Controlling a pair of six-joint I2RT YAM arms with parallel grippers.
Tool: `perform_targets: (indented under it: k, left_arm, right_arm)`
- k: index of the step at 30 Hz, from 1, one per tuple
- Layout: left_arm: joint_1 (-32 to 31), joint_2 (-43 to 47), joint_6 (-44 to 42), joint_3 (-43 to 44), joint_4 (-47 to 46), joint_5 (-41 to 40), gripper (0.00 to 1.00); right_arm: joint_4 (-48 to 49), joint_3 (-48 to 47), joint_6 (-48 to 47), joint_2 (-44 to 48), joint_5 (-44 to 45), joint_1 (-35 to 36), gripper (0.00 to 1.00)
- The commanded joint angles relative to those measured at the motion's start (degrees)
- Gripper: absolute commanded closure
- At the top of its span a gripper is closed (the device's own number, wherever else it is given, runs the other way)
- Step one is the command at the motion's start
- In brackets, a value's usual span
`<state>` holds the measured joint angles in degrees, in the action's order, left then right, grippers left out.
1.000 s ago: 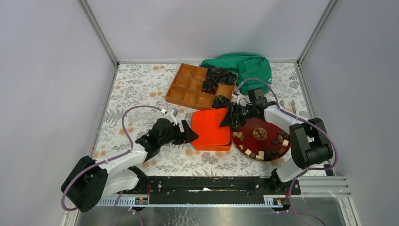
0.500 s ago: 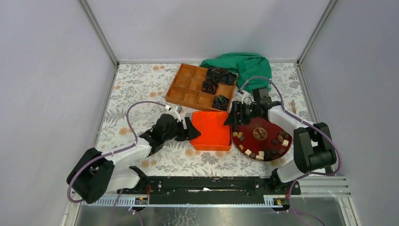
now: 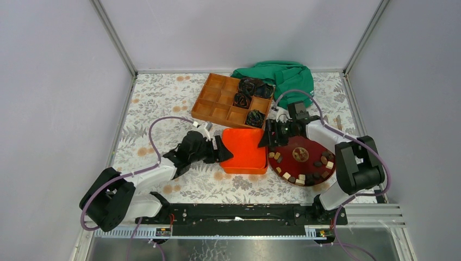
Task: Pack the chocolate
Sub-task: Close the box lid on the packing box.
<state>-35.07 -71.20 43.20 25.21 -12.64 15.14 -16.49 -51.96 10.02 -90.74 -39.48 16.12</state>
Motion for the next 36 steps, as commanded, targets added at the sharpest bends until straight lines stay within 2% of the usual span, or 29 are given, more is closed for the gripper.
perform_targets:
  k: [1, 6, 12, 24, 29, 33, 36]
  left_arm:
    - [0.35, -0.08, 0.73, 1.31, -3.43, 1.55, 0.2]
    - [0.27, 0.38, 1.08, 1.01, -3.32, 1.45, 0.19]
    - [0.29, 1.89, 1.36, 0.26, -0.73, -0.47, 0.17]
    - [0.29, 6.14, -0.05, 0.3, 3.01, -4.6, 0.01]
    - [0.36, 9.69, -1.72, 0.03, 6.64, -8.21, 0.01]
    - [0.35, 11.88, -2.73, -0.11, 8.89, -9.3, 0.01]
    - [0.35, 11.62, -3.24, -0.25, 9.86, -8.8, 0.01]
  right_arm:
    - [-0.18, -2.97, -0.75, -0.61, -2.53, 2.68, 0.32]
    - [0.17, -3.38, 0.09, -1.11, -3.31, 4.04, 0.41]
    - [0.62, -4.17, 1.43, -3.52, -4.05, 4.64, 0.44]
    - [0.06, -3.94, 0.46, -2.84, -1.78, 3.77, 0.59]
    - [-0.31, -4.18, -0.08, -3.23, -2.2, 3.45, 0.58]
    - [0.07, -4.08, -0.27, -2.34, -3.59, 2.84, 0.48]
    - [0.73, -3.32, -0.16, -1.44, -3.88, 2.53, 0.45]
